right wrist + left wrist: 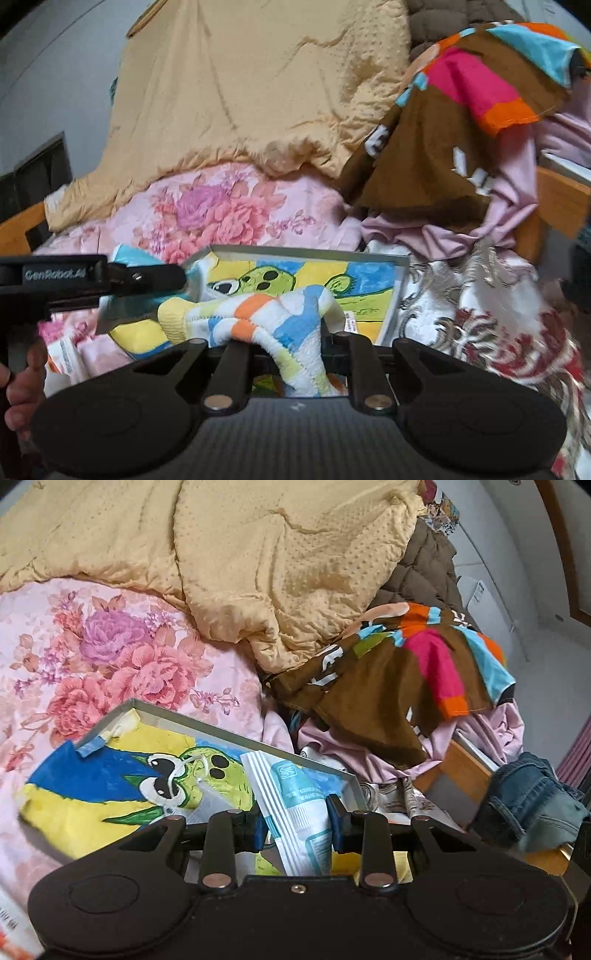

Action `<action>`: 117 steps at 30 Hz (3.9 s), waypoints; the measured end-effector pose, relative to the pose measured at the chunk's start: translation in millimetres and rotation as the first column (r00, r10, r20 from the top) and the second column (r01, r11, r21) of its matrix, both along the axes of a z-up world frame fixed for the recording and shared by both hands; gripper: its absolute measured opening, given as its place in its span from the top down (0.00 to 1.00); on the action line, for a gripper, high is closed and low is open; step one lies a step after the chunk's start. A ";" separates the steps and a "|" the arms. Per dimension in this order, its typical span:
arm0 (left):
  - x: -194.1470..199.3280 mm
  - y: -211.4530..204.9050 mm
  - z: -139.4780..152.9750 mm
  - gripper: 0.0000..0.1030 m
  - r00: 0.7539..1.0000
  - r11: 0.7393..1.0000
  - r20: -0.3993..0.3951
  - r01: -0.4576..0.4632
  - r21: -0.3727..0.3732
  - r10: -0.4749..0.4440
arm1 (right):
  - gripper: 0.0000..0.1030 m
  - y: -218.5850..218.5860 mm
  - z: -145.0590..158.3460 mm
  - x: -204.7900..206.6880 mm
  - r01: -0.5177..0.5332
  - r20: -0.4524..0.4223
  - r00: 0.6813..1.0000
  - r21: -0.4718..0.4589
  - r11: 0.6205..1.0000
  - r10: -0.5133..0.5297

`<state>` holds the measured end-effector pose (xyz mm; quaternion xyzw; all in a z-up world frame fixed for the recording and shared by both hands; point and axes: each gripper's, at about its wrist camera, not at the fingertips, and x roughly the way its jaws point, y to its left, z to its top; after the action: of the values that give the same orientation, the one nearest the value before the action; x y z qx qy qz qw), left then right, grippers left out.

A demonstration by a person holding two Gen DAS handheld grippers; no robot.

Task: Organize soft objects
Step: 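Carry the packet into the frog tray with the left tool while the right tool drops the striped cloth there, then move both open tools from the tray back over the pile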

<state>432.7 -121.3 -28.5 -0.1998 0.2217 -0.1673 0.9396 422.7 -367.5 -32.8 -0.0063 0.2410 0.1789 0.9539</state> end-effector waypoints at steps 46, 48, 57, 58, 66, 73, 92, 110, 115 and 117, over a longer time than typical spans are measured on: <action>-11.7 -9.0 -21.1 0.27 0.992 0.988 -0.113 -0.033 0.148 0.050 | 0.12 12.9 10.7 -30.0 0.003 -0.007 1.000 -0.325 0.946 -0.006; -25.6 -4.9 -13.6 0.25 0.996 0.988 -0.072 -0.038 0.151 0.049 | 0.10 11.7 19.9 -39.2 0.015 0.019 1.000 -0.290 0.957 -0.010; -89.2 22.6 24.2 0.12 0.996 0.982 0.052 -0.079 0.174 0.071 | 0.03 20.4 59.0 -87.8 0.062 0.137 0.990 -0.141 0.988 -0.042; -96.2 26.7 27.3 0.11 0.995 0.981 0.062 -0.084 0.173 0.075 | 0.03 23.0 62.1 -93.0 0.061 0.147 0.988 -0.134 0.989 -0.041; -151.9 74.0 41.7 0.06 0.986 0.976 0.114 -0.142 0.163 0.124 | 0.00 51.9 80.7 -143.1 0.056 0.236 0.971 -0.065 0.996 -0.039; -194.3 107.4 39.4 0.03 0.974 0.964 0.113 -0.213 0.156 0.197 | 0.00 77.8 87.9 -179.3 0.040 0.282 0.959 -0.040 0.998 -0.027; -295.7 125.3 19.9 0.01 0.964 0.942 -0.005 -0.257 0.218 0.264 | 0.00 111.1 48.3 -255.6 -0.121 0.333 0.936 -0.011 0.993 0.117; -343.6 124.9 1.7 0.01 0.950 0.913 -0.057 -0.276 0.302 0.306 | 0.00 122.8 27.1 -281.4 -0.220 0.152 0.963 -0.038 0.975 0.223; -345.6 128.7 -4.8 0.01 0.942 0.905 -0.088 -0.281 0.321 0.324 | 0.00 117.1 11.1 -278.9 -0.242 0.087 0.965 -0.052 0.969 0.246; -342.5 129.8 -5.7 0.01 0.940 0.901 -0.113 -0.269 0.339 0.323 | 0.00 116.5 2.9 -278.8 -0.256 0.074 0.963 -0.066 0.964 0.261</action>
<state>90.1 8.6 -34.2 -0.0902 0.2902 0.0330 0.9521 143.9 -251.0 -29.9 -0.0718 0.2036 0.2945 0.9310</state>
